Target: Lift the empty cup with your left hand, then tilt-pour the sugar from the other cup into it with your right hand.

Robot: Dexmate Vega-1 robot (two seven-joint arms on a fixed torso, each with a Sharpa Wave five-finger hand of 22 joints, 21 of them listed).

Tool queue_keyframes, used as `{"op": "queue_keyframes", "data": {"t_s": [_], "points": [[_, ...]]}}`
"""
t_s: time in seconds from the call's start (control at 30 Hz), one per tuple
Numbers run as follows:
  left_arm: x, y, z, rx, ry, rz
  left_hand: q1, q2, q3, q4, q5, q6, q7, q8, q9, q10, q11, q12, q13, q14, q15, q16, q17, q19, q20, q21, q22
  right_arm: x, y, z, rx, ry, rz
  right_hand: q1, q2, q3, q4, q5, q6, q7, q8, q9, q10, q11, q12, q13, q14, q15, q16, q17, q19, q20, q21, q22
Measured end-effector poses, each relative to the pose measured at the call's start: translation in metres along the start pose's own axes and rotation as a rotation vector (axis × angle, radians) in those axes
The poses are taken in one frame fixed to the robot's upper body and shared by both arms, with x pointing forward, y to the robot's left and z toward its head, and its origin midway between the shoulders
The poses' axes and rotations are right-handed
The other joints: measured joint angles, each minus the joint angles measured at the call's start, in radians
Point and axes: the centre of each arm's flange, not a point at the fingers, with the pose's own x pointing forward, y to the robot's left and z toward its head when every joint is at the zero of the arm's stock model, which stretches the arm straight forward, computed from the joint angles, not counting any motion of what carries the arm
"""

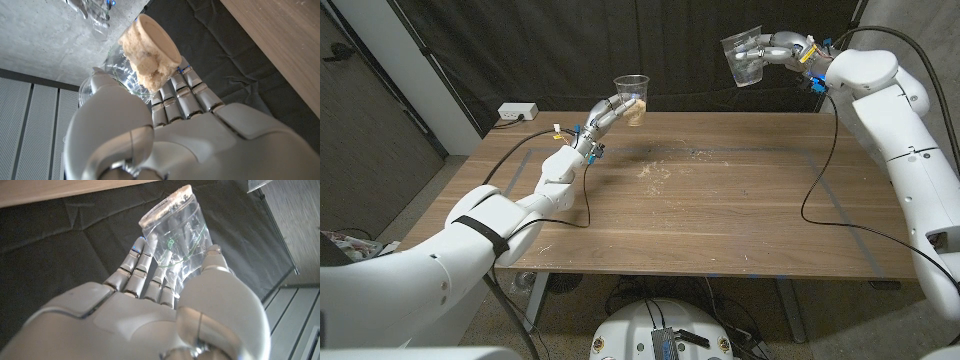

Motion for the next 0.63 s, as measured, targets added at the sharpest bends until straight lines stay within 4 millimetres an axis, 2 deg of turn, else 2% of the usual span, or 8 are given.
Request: {"op": "queue_keyframes", "data": {"t_s": [0.13,0.17,0.23,0.27,0.37,0.5,0.53,0.63], "points": [[-0.004,0.005,-0.003,-0.022,0.007,0.015,0.0,0.0,0.0,0.0,0.0,-0.005,0.005,0.0,0.0,0.0,0.0,0.0,0.0,0.0,0.0,0.0,0.0,0.0,0.0,0.0,0.0,-0.005,0.007,-0.015,0.061,-0.018,-0.025,0.0,0.0,0.0,0.0,-0.003,0.0,0.0,0.0,0.001,0.002,0.002,-0.001,0.0,0.0,0.0,0.0,0.0,0.0,0.0,0.0,-0.004],[-0.005,0.007,-0.004,-0.035,0.01,0.02,0.0,0.0,0.0,0.0,0.0,-0.005,0.005,0.0,0.0,0.0,0.0,0.0,0.0,0.0,0.0,0.0,0.0,0.0,0.0,0.0,0.0,-0.008,0.016,-0.028,0.098,-0.016,-0.032,0.0,0.0,0.0,0.0,-0.003,0.0,0.0,0.0,0.001,0.004,0.004,-0.001,0.0,0.0,0.0,0.0,0.0,0.0,0.0,0.0,-0.005],[-0.007,0.009,-0.005,-0.038,0.011,0.027,0.0,0.0,0.0,0.0,0.0,-0.005,0.005,0.0,0.0,-0.001,0.001,0.0,0.0,0.0,0.0,0.0,0.0,0.0,0.0,0.0,0.0,-0.008,0.014,-0.023,0.109,-0.047,-0.047,0.0,0.0,0.0,0.0,-0.003,0.0,0.0,0.0,0.001,0.005,0.005,-0.001,0.0,-0.002,0.002,0.0,0.003,0.0,0.0,0.0,-0.005],[-0.009,0.011,-0.006,-0.051,0.013,0.033,0.0,0.0,0.0,0.0,0.0,-0.005,0.005,0.0,0.0,-0.002,0.002,0.0,0.0,0.0,0.0,0.0,0.0,0.0,0.0,0.0,0.0,-0.01,0.023,-0.037,0.148,-0.043,-0.05,0.0,0.0,0.0,0.0,-0.003,0.0,0.0,-0.001,0.001,0.005,0.005,-0.001,0.0,-0.002,0.002,0.0,0.005,0.0,0.0,0.0,-0.005],[-0.012,0.013,-0.008,-0.065,0.015,0.042,0.0,0.0,0.0,0.0,0.0,-0.005,0.005,0.0,0.002,-0.002,0.002,0.0,0.0,0.0,0.0,0.0,0.0,0.0,0.0,0.0,0.0,-0.011,0.034,-0.052,0.201,-0.053,-0.064,0.0,0.0,0.002,-0.002,-0.003,0.0,0.0,-0.003,0.002,0.007,0.007,-0.001,0.0,-0.002,0.002,0.0,0.005,0.0,0.0,0.0,-0.005],[-0.015,0.015,-0.009,-0.07,0.015,0.054,0.0,0.0,0.0,0.0,-0.007,-0.005,0.005,0.0,0.003,-0.001,0.002,0.0,0.0,0.0,0.0,0.0,0.0,0.0,0.0,0.004,0.0,-0.012,0.029,-0.042,0.224,-0.112,-0.095,0.0,0.0,0.003,-0.003,-0.003,0.007,0.004,-0.006,0.002,0.009,0.009,-0.001,0.0,-0.002,0.002,0.0,0.005,-0.004,-0.004,0.0,-0.009],[-0.017,0.016,-0.01,-0.087,0.015,0.045,0.0,0.0,0.0,0.0,-0.007,-0.005,0.005,0.0,0.003,-0.001,0.002,0.0,0.0,0.0,0.0,0.0,0.0,0.0,0.0,0.004,0.0,-0.011,0.054,-0.07,0.279,-0.071,-0.079,0.0,0.0,0.003,-0.003,-0.003,0.007,0.004,-0.006,0.002,0.009,0.009,-0.001,0.0,-0.002,0.002,0.0,0.005,-0.004,-0.004,0.0,-0.009],[-0.018,0.017,-0.011,-0.092,0.014,0.047,0.0,0.0,0.004,0.004,-0.008,-0.005,0.005,0.0,0.003,-0.001,0.002,0.0,0.0,0.0,0.0,0.0,0.0,0.0,0.0,0.004,0.0,-0.011,0.058,-0.073,0.31,-0.086,-0.092,0.0,0.0,0.003,-0.003,-0.003,0.009,0.002,-0.007,0.002,0.012,0.011,-0.001,0.001,-0.002,0.002,0.0,0.005,-0.004,-0.004,0.007,-0.009]]}}
